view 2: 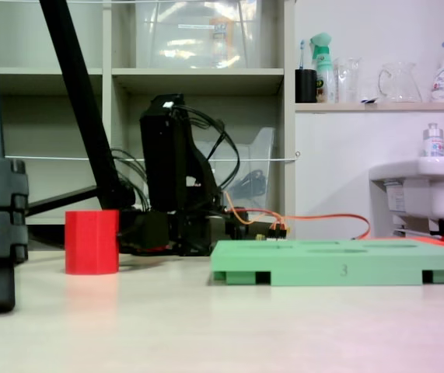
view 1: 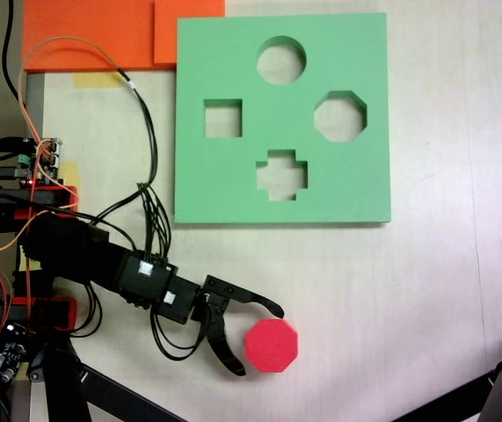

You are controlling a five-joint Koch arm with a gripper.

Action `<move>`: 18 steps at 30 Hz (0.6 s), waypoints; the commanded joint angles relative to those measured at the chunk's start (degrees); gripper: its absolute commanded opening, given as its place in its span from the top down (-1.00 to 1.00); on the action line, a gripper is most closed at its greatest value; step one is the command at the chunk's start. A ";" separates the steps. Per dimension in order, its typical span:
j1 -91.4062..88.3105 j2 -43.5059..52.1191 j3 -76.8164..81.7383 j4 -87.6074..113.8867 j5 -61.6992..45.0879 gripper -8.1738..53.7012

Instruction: Put the octagonal pillar block into the corresponding hole

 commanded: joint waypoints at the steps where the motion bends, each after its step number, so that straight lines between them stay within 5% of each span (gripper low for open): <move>1: 0.79 -0.18 -1.58 -10.02 0.44 -0.95; 14: 1.14 -1.05 -9.14 -3.16 0.53 -0.94; 18: 1.67 -1.23 -8.88 -3.34 0.26 -0.29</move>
